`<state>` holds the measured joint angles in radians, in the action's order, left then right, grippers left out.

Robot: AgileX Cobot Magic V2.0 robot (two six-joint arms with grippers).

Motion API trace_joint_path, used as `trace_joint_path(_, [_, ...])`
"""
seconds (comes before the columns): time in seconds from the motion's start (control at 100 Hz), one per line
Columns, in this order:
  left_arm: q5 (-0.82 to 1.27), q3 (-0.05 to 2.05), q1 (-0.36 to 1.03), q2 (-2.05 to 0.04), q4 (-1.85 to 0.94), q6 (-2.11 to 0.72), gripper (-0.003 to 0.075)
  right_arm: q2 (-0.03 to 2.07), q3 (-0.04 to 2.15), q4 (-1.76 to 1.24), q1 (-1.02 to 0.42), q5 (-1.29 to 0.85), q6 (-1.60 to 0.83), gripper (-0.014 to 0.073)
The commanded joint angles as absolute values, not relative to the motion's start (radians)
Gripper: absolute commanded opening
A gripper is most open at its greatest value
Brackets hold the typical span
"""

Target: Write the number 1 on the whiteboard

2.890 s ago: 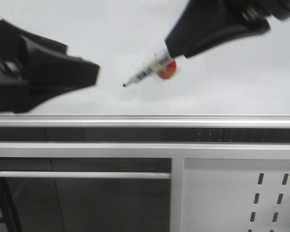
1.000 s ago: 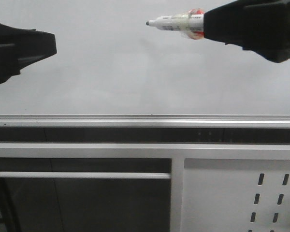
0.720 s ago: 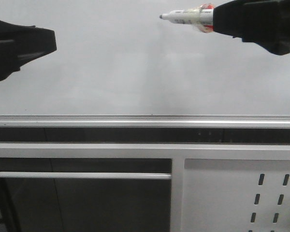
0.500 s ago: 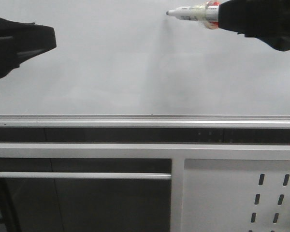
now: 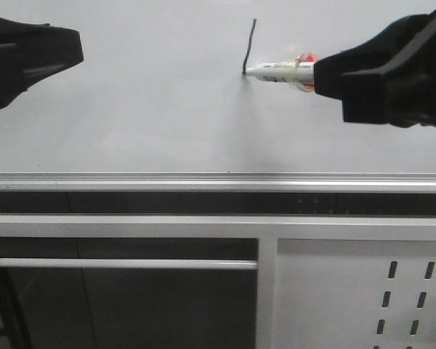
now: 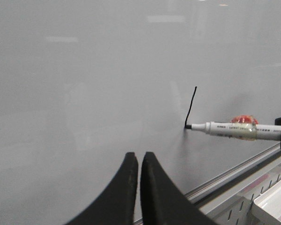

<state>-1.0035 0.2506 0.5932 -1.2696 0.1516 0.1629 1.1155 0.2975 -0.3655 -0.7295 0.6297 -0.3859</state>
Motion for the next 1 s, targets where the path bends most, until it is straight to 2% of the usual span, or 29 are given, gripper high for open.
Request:
trace_joint_path(0.0, [-1.092, 0.272, 0.6, -1.257, 0.134, 0.163, -0.0018, 1.123, 0.331, -0.38, -0.719, 0.679, -0.398, -0.005])
trace_joint_path(0.53, [-1.092, 0.272, 0.6, -1.257, 0.134, 0.163, -0.0018, 1.141, 0.331, -0.38, -0.733, 0.673, -0.398, -0.005])
trace_joint_path(0.99, [-1.092, 0.272, 0.6, -1.257, 0.25, 0.161, -0.0018, 0.807, 0.208, -0.507, -0.899, 0.477, -0.398, -0.005])
